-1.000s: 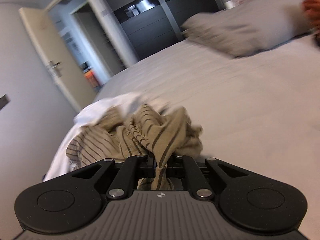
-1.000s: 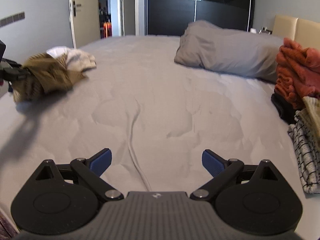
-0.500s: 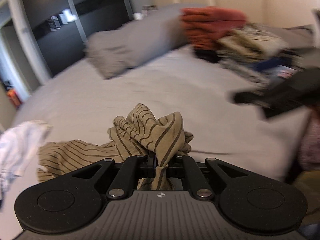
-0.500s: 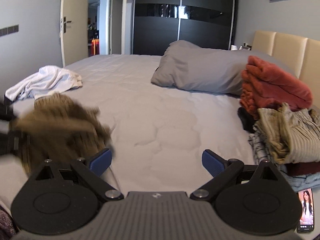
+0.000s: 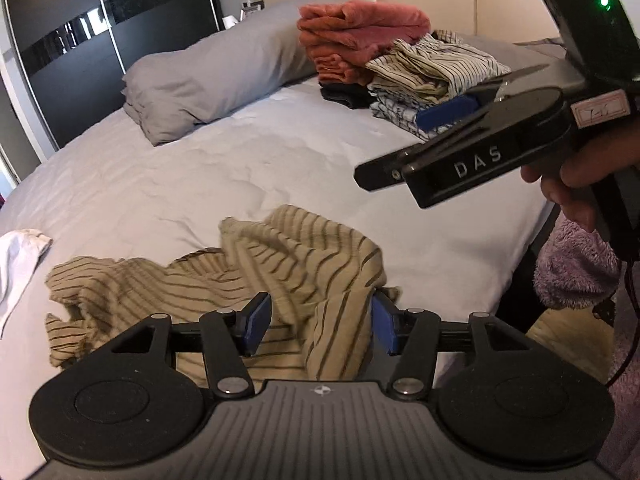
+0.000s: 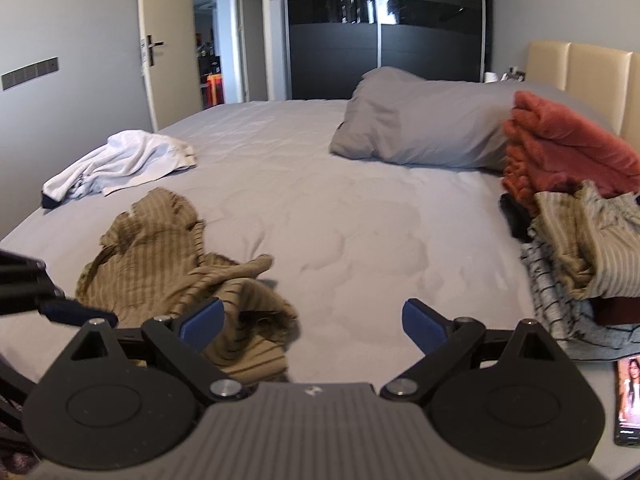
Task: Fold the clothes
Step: 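Lift the shirt with the left tool and drag it onto the open bed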
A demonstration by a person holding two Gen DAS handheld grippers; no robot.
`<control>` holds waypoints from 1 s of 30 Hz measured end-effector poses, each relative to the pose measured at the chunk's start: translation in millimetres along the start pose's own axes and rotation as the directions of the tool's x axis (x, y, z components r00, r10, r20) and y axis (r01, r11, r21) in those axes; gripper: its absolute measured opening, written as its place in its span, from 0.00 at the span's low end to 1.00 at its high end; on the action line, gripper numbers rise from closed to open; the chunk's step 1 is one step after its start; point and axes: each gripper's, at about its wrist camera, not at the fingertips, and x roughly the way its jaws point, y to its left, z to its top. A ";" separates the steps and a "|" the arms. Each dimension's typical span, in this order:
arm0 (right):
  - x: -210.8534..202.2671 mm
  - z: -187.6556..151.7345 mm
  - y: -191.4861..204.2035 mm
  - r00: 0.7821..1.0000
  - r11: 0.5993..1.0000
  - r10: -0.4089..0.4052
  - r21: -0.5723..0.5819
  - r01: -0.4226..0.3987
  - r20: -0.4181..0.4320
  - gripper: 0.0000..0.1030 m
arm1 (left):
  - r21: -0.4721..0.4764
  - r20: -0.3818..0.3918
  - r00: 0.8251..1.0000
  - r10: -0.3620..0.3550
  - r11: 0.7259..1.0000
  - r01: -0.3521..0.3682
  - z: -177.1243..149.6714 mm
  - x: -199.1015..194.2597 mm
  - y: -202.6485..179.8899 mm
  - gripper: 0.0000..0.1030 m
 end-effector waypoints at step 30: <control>93.0 0.0 59.3 0.947 0.980 0.198 0.021 -0.200 -0.254 0.10 | -0.537 -0.258 0.948 0.186 0.788 -0.301 -78.2 61.5 206.9 0.02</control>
